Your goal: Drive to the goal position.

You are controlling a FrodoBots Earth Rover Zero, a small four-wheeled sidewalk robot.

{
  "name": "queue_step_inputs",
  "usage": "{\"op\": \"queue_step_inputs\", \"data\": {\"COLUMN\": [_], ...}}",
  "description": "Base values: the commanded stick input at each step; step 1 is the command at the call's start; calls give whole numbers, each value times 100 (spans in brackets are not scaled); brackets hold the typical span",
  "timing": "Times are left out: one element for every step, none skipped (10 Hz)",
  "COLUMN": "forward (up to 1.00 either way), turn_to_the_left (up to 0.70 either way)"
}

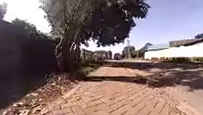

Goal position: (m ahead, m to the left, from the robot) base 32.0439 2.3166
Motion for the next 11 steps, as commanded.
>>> {"op": "queue_step_inputs", "data": {"forward": [100,100,100,100,100,100,100,100,100,100,100], "turn_to_the_left": [-35,0,0,0,0,0,0,0,0,-19,-39]}}
